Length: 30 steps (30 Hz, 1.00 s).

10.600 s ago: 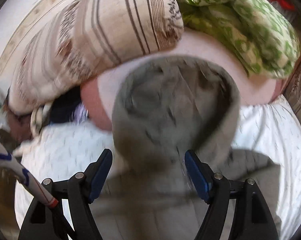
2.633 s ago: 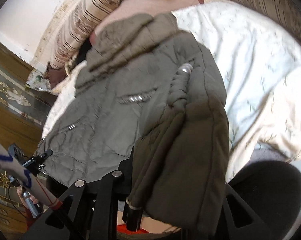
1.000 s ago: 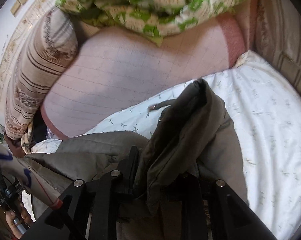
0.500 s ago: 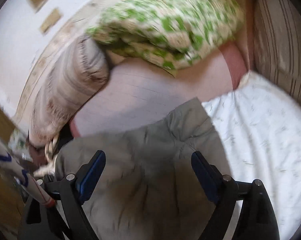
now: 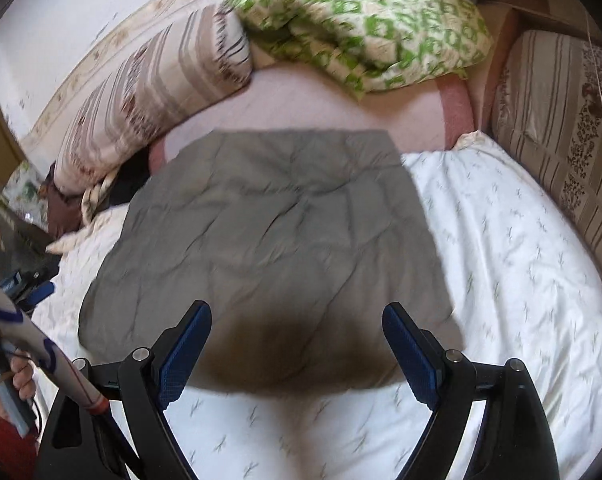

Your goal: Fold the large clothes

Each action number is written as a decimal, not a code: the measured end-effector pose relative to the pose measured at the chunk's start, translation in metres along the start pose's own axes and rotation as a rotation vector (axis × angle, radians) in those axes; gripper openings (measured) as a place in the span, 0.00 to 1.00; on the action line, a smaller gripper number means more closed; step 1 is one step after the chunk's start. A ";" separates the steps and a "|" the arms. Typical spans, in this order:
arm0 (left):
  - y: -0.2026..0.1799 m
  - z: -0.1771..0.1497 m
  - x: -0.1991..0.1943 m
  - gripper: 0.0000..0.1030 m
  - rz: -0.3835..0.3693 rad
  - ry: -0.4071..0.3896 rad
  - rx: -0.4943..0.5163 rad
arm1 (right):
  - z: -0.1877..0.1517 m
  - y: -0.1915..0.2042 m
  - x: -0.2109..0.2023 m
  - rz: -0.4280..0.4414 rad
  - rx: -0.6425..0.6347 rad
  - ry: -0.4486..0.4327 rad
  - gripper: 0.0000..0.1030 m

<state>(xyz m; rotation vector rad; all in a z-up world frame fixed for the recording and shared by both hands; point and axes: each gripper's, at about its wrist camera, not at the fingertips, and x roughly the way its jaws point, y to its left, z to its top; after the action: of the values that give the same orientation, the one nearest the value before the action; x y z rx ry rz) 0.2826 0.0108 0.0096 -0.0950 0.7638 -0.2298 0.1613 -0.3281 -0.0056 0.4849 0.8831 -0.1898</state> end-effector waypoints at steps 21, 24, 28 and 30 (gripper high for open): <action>0.063 -0.072 0.030 0.76 0.032 -0.006 -0.032 | 0.079 0.124 0.169 -0.360 -0.207 0.001 0.87; 0.071 -0.071 0.035 0.76 0.011 0.005 -0.075 | 0.095 0.119 0.210 -0.355 -0.171 0.046 0.90; 0.080 -0.070 0.042 0.76 -0.021 0.028 -0.136 | 0.111 0.106 0.258 -0.385 -0.150 0.049 0.99; 0.080 -0.070 0.040 0.76 -0.028 0.025 -0.140 | 0.118 0.097 0.269 -0.378 -0.118 0.052 0.99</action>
<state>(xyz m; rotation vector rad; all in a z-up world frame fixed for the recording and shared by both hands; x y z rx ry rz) 0.2761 0.0783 -0.0813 -0.2355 0.8037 -0.2040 0.4460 -0.2897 -0.1202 0.2102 1.0263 -0.4693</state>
